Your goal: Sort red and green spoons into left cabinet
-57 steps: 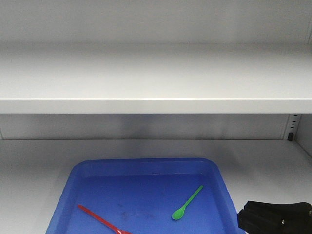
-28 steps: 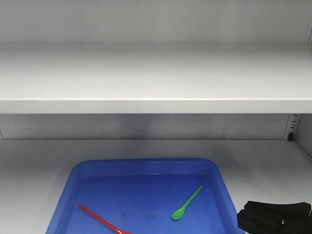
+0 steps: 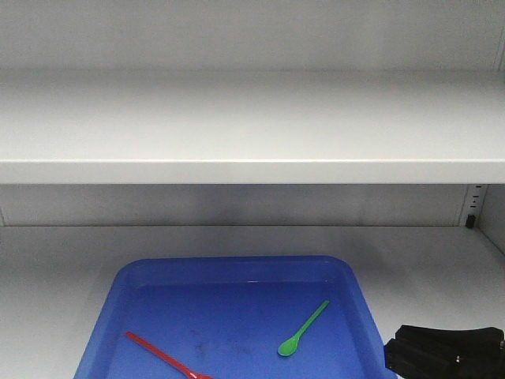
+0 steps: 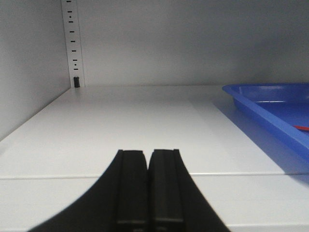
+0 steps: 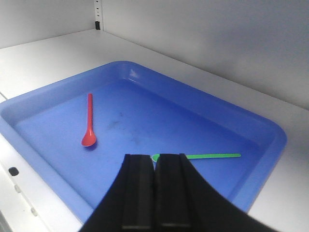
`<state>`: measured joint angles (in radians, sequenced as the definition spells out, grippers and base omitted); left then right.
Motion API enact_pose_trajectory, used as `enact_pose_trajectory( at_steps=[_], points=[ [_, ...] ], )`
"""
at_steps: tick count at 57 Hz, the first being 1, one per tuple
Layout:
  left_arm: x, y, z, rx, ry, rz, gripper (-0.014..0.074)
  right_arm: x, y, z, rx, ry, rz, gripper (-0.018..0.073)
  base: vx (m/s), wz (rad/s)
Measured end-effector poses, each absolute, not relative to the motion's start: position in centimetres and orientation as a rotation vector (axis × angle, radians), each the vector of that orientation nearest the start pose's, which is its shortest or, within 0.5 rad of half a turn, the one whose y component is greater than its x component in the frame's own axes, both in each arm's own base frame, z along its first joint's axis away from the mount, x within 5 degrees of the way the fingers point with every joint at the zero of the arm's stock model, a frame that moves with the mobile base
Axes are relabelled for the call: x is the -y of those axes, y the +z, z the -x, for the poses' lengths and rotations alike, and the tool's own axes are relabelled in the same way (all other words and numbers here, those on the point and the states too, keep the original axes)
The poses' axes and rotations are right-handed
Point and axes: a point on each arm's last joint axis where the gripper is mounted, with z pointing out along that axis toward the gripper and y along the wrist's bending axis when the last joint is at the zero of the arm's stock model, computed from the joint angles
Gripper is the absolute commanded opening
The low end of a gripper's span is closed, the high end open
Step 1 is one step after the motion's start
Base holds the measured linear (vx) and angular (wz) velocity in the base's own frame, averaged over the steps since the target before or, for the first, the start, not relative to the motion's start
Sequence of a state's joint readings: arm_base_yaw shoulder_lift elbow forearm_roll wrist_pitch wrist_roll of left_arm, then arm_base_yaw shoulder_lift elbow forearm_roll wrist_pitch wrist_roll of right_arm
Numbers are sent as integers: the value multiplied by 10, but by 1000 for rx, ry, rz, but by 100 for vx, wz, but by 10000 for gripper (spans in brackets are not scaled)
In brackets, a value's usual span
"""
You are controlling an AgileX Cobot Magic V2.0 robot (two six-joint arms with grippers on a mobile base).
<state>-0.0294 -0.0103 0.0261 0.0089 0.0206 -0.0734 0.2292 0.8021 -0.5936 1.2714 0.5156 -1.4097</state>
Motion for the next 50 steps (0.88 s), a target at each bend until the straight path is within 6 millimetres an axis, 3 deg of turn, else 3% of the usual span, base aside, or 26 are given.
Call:
enact_pose_trajectory(
  at_steps=[16,25,33,40,50],
  points=[
    [2,203,-57,-1521,-75,27,-1,-61,321,-143,-1789,344,543,-3,0,0],
    [2,203,-57,-1521,-75,27,-1,-40,309,-122,-1822,222,375,-3,0,0],
    [2,203,-57,-1521,-75,27,-1,-26,286,-98,-1775,205,210,-3,0,0],
    [2,203,-57,-1521,-76,28,-1,-19,254,-79,-1718,225,140,-3,0,0],
    [2,203,-57,-1521,-76,28,-1,-13,212,-65,-1698,221,78,-3,0,0]
  ],
)
